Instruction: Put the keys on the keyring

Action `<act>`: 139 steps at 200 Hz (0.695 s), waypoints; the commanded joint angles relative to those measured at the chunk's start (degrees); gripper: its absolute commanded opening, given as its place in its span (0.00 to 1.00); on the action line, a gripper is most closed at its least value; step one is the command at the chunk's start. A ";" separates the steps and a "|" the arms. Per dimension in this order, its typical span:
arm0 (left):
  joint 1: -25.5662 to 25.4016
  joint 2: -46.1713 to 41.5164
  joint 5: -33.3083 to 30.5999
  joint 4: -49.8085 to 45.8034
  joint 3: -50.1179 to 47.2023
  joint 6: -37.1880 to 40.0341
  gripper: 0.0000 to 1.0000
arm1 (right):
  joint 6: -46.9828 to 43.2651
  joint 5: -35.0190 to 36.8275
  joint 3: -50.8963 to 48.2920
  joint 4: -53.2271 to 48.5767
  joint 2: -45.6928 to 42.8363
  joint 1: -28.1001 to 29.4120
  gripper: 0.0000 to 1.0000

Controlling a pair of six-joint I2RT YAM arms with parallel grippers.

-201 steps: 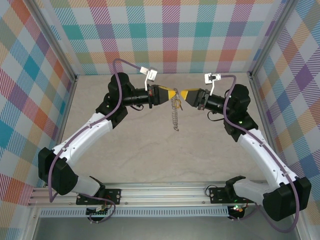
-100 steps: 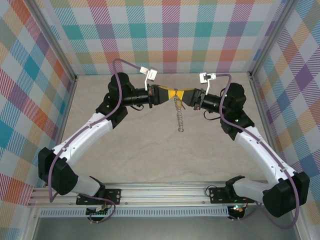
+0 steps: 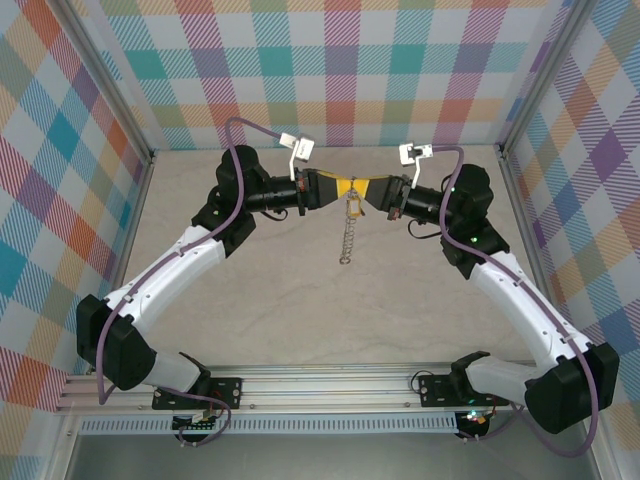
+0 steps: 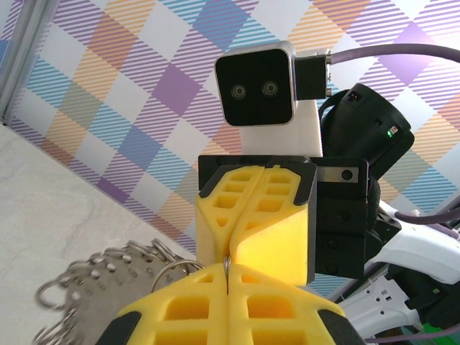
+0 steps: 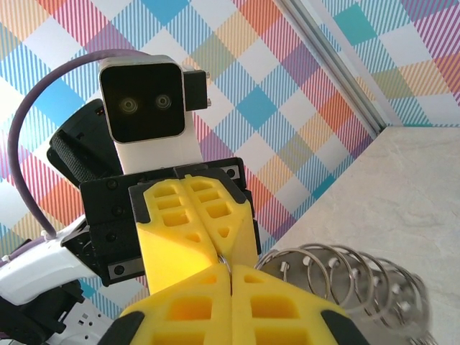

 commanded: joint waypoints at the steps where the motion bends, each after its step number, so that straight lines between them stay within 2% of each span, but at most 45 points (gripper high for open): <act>1: -0.83 0.17 1.06 4.35 0.22 -0.14 0.00 | -0.07 -1.59 1.71 2.08 0.83 0.43 0.00; 3: -0.81 0.13 1.09 4.35 0.23 -0.10 0.00 | -0.05 -1.62 1.65 2.11 0.82 0.42 0.00; 12: -0.86 0.24 1.15 4.33 0.23 -0.10 0.00 | -0.03 -1.74 1.54 2.04 0.96 0.43 0.16; 20: -0.87 0.30 1.13 4.41 0.35 -0.14 0.00 | -0.03 -1.64 1.37 2.29 0.97 0.42 0.18; 29: -0.86 0.35 1.13 4.44 0.36 -0.14 0.00 | -0.01 -1.76 1.28 2.38 0.92 0.49 0.14; 45: -0.87 0.38 1.15 4.44 0.43 -0.15 0.00 | -0.10 -1.89 1.27 2.34 0.97 0.47 0.00; 120: -0.95 0.36 0.84 2.77 0.91 0.70 0.00 | -3.22 -1.52 1.78 -0.39 0.28 0.33 0.00; 132: -0.88 0.08 0.45 0.66 1.43 2.27 0.18 | -5.26 -1.65 2.75 -2.99 -0.02 0.24 0.00; 139: -0.87 -0.31 0.09 -1.08 1.85 3.54 0.25 | -6.67 -1.89 3.43 -4.77 -0.05 0.08 0.00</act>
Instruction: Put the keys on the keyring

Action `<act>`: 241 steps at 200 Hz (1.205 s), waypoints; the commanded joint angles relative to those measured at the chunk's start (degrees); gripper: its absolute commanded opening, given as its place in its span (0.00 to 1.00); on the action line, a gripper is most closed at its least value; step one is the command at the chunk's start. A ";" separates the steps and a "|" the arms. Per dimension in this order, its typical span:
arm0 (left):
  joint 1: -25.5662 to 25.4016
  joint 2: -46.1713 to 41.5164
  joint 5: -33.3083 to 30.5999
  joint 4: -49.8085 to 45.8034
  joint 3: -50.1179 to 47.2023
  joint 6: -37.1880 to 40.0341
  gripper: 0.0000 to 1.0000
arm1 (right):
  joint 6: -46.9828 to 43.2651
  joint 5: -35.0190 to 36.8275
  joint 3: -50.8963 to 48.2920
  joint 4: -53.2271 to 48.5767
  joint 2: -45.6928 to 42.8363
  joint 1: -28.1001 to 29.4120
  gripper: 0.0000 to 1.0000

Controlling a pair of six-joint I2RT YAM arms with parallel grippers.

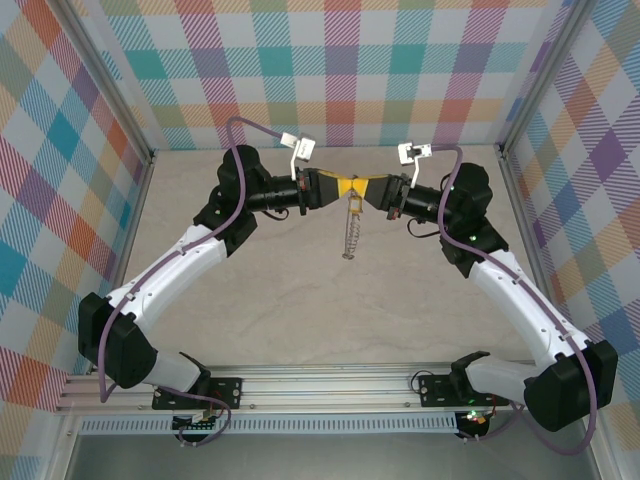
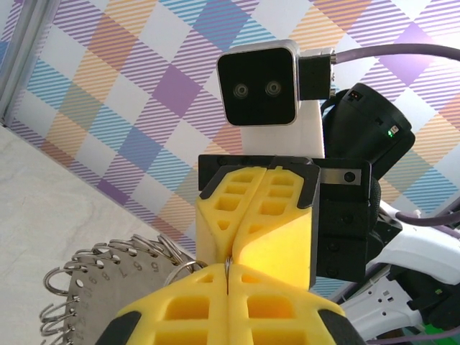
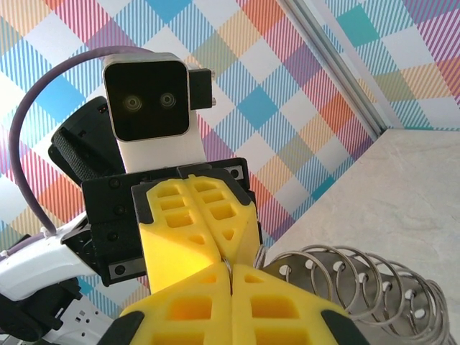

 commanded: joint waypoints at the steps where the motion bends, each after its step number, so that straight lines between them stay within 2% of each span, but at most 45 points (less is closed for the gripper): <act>1: -0.82 -0.93 0.22 -1.92 1.92 3.26 0.26 | -4.90 -1.32 3.06 -4.75 -0.54 0.18 0.00; 10: -0.74 -1.43 -0.25 -4.53 2.60 5.41 0.35 | -6.58 -2.19 4.12 -7.33 -0.43 -0.19 0.00; 21: -0.41 -1.98 -0.37 -7.00 3.56 7.63 0.42 | -8.71 -3.49 5.38 -10.29 -0.19 -0.73 0.00; 58: 1.74 -2.38 1.93 -17.08 7.80 15.05 0.50 | -14.18 -9.44 8.01 -17.46 0.87 -3.76 0.00; 99: 3.44 -0.18 6.19 -28.21 12.88 22.59 0.49 | -20.67 -14.29 11.00 -25.19 2.14 -4.88 0.00; 130: 3.58 2.28 9.98 -32.67 15.47 24.78 0.42 | -20.90 -15.88 11.51 -25.67 2.90 -4.83 0.00; 168: 3.48 4.67 12.64 -33.53 17.01 24.93 0.36 | -19.74 -17.91 11.82 -24.58 3.97 -4.86 0.00; 241: 2.00 6.83 13.60 -33.91 18.44 25.15 0.35 | -18.18 -18.47 11.34 -22.28 4.69 -4.84 0.00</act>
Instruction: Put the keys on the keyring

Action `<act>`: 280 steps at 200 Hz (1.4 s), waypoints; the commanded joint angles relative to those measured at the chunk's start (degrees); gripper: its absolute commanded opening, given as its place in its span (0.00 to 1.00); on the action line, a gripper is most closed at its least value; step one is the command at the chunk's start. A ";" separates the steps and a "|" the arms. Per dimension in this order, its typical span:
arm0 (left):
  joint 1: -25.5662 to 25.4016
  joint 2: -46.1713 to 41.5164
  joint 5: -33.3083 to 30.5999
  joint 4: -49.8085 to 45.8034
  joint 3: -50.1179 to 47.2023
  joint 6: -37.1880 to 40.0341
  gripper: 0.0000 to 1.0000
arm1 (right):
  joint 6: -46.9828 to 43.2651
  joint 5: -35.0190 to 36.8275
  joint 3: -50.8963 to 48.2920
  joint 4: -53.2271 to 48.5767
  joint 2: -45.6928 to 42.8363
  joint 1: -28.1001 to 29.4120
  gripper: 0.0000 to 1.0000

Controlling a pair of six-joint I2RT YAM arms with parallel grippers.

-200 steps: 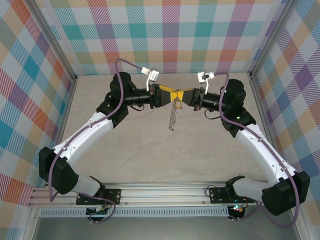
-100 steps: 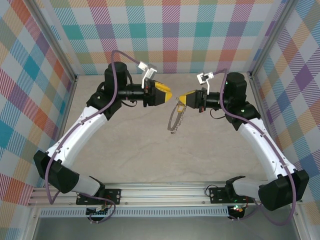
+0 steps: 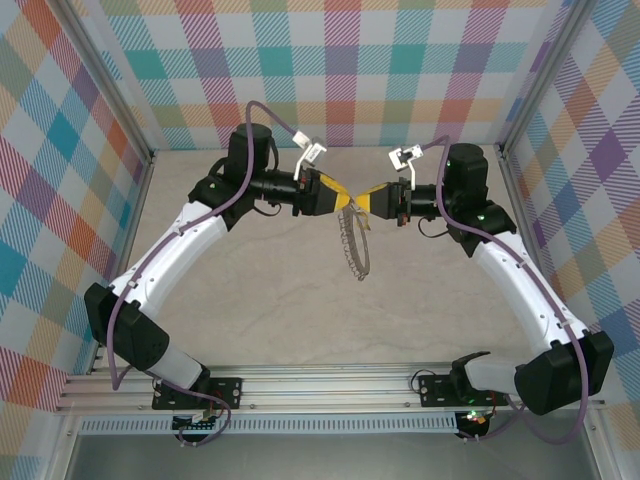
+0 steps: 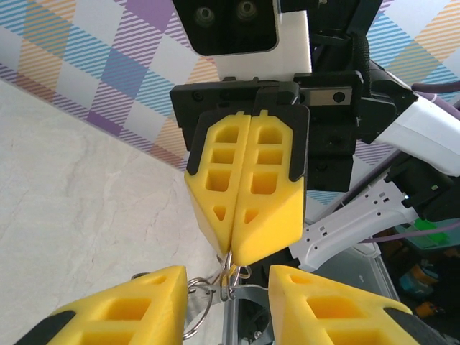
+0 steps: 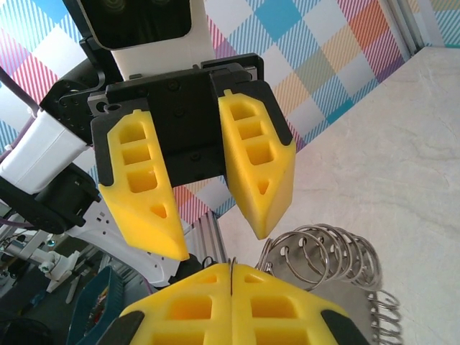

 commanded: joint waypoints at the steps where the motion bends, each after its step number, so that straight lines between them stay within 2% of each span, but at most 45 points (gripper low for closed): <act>1: -0.61 0.65 2.08 -0.52 2.43 1.30 0.35 | 0.08 -2.12 1.66 2.90 -0.07 -0.24 0.00; 99: -2.06 1.97 1.93 -0.36 3.10 1.11 0.32 | 1.49 -2.05 1.22 4.74 0.19 -0.20 0.00; 134: -2.45 2.00 1.74 0.64 2.98 0.52 0.19 | 1.65 -2.07 0.97 5.10 0.27 -0.20 0.00; 159: -2.71 2.07 1.35 2.15 2.65 -0.67 0.00 | 2.30 -2.21 0.63 5.77 0.22 -0.25 0.00; 170: -2.72 1.88 0.98 4.54 2.26 -1.58 0.00 | 2.41 -1.49 0.54 5.50 -0.04 -0.22 0.00; 186: -2.70 0.97 -0.19 6.38 1.44 -2.47 0.00 | 2.17 0.48 -0.06 5.10 -1.40 -0.54 0.25; 199: -2.72 0.20 -0.64 7.27 0.98 -2.84 0.00 | 2.30 2.68 -1.28 5.28 -3.25 -1.05 0.36; 214: -2.72 -0.27 -0.55 8.18 0.87 -3.46 0.00 | 3.11 5.09 -3.28 6.37 -5.80 -1.89 0.41; 260: -2.72 -1.60 -0.03 9.43 1.04 -4.51 0.00 | 3.68 14.94 -9.90 8.04 -13.11 -2.66 0.44; 280: -2.72 -2.16 0.38 9.39 1.15 -4.53 0.00 | 2.07 16.71 -10.89 6.92 -14.47 -2.68 0.47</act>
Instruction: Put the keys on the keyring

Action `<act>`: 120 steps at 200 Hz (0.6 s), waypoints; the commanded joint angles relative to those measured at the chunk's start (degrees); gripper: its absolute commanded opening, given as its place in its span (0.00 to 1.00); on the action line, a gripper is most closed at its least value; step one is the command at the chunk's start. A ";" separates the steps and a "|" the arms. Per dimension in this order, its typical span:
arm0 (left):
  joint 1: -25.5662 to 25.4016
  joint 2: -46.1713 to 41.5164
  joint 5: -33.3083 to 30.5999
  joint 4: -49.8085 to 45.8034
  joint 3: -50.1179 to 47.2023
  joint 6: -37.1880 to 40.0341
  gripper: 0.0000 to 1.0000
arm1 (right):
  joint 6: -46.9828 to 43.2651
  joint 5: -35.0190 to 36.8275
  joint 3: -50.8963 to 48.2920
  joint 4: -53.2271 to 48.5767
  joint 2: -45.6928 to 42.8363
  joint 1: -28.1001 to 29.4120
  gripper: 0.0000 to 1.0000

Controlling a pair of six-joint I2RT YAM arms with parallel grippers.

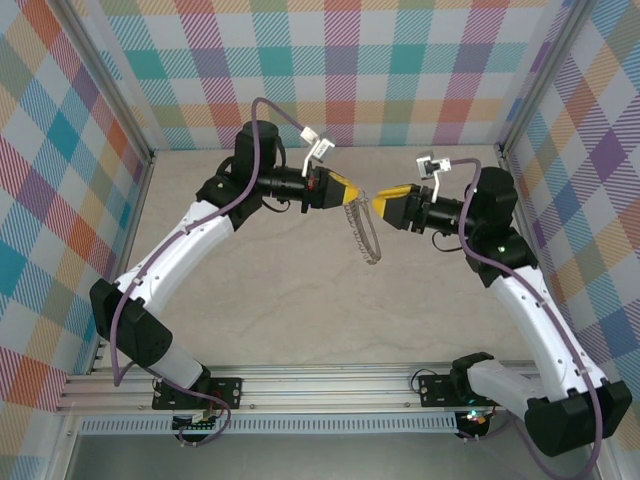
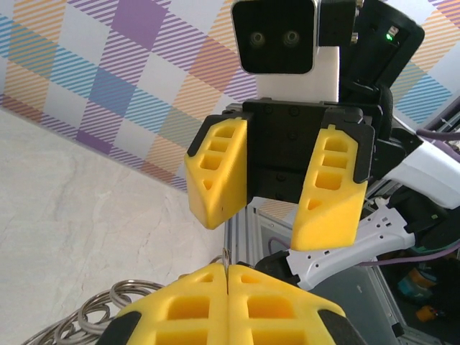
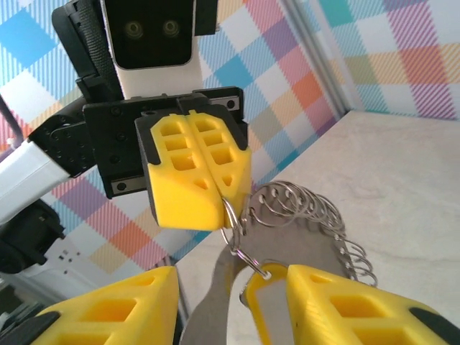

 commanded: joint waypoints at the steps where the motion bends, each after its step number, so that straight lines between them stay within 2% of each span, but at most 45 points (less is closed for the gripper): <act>1: -0.43 -3.47 1.12 3.73 -0.01 -0.83 0.00 | -1.57 4.88 -1.57 0.84 -1.34 -0.42 0.48; 55: -0.51 -4.16 2.32 3.75 0.54 -1.10 0.00 | -3.07 1.81 -2.02 1.91 0.24 1.28 0.57; 120: -0.94 -4.20 3.25 3.62 1.48 -1.35 0.00 | -5.39 2.46 -0.09 3.05 2.85 5.42 0.60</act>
